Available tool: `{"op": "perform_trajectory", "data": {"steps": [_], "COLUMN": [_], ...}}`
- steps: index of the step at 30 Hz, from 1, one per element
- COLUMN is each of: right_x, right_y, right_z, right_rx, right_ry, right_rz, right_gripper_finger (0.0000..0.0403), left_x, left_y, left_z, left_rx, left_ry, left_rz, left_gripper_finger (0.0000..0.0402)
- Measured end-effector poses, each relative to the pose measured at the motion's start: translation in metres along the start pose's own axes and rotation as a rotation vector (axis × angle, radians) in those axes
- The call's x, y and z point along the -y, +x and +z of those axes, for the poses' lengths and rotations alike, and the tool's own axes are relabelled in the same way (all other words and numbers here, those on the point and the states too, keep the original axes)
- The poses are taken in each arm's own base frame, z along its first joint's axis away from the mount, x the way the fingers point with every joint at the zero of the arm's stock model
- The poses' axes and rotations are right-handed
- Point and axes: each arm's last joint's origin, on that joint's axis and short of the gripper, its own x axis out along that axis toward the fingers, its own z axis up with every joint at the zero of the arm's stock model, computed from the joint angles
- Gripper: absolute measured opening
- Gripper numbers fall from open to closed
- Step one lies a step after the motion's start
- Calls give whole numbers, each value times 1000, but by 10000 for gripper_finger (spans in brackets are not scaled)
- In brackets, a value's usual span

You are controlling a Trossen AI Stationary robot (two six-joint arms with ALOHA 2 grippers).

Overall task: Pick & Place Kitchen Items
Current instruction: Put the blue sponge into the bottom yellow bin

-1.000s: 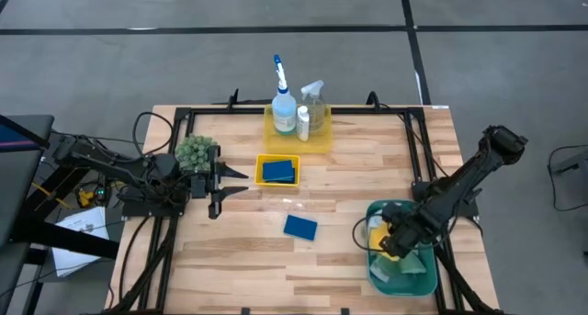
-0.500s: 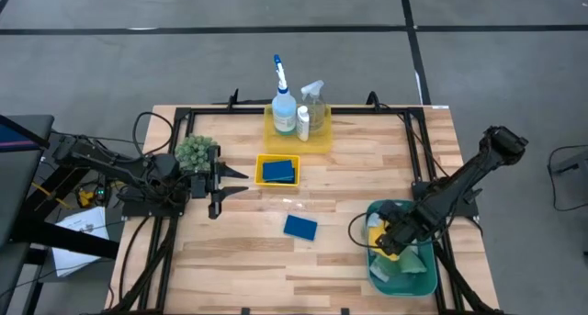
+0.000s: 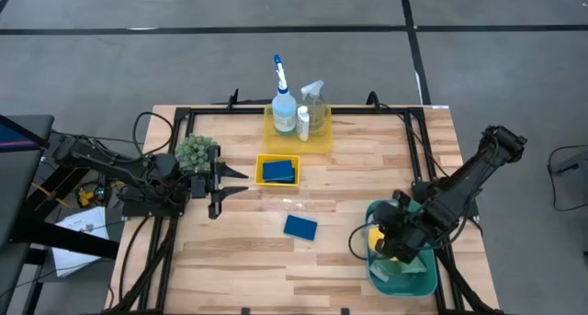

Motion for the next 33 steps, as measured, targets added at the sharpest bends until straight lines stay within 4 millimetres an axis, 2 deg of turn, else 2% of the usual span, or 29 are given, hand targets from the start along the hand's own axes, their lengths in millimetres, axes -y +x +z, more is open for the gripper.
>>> {"op": "perform_trajectory", "data": {"steps": [5,9,14,18,22,29,33], "right_x": [-1,-2,-3,-1,1,3,3], "right_y": [-9,-21,-28,-29,-26,-24,-22], "right_z": [13,27,34,37,40,43,43], "right_rx": [165,386,566,660,713,721,666], "right_ry": [-127,-199,-216,-140,-62,-54,-77], "right_rz": [-58,-173,-281,-331,-357,-385,-363], "right_gripper_finger": [0,0,0,0,0,0,0], "left_x": [0,0,0,0,-1,-4,-4], "left_y": [0,0,0,0,0,0,0], "left_z": [0,0,0,0,1,5,2], "left_rx": [0,0,0,0,12,45,13], "left_ry": [0,0,0,0,-7,-20,-15], "left_rz": [0,0,0,0,8,38,52], "left_gripper_finger": [121,121,121,121,121,121,121]}}
